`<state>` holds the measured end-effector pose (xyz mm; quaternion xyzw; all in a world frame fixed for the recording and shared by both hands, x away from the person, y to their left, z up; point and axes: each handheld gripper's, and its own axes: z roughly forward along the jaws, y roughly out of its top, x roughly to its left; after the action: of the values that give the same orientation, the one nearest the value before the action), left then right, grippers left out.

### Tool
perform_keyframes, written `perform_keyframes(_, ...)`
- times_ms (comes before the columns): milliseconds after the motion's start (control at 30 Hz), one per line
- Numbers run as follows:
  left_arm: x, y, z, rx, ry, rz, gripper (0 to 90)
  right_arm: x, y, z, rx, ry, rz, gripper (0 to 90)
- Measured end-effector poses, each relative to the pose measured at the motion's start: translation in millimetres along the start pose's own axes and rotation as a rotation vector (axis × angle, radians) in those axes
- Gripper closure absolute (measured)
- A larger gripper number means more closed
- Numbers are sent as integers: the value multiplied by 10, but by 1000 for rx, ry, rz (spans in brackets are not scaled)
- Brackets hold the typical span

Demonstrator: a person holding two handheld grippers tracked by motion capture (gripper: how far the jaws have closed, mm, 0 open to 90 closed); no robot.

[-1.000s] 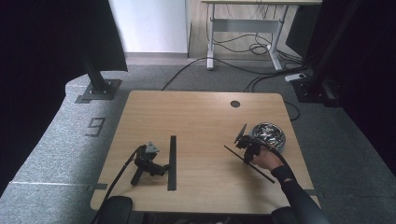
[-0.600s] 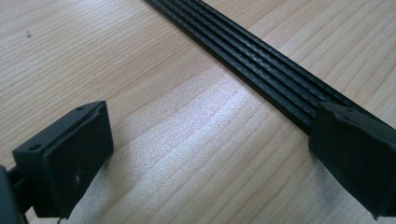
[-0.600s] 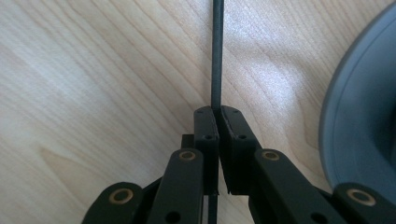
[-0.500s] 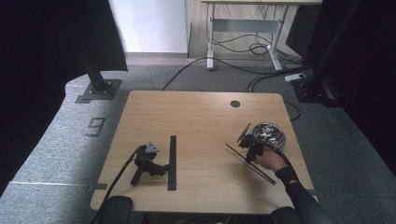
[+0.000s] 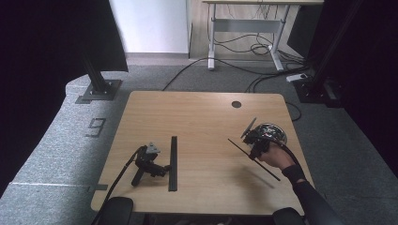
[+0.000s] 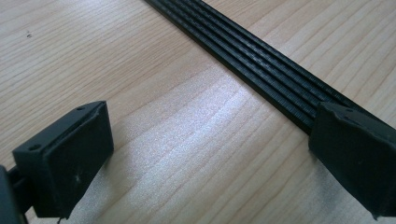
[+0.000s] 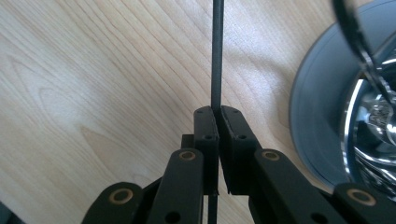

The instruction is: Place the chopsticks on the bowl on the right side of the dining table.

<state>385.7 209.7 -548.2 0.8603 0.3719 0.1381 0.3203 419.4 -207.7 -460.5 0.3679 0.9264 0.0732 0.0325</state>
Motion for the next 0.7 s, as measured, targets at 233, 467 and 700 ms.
perform_keyframes(233,2,0,-1,1,0,3,0,1,-11,-158,-15,-6,1,857)
perform_keyframes(467,1,0,0,0,0,1,0,-19,-19,-341,-34,-9,15,856)
perform_keyframes(700,0,0,0,-1,0,0,0,-118,-28,-490,-56,-29,28,856)
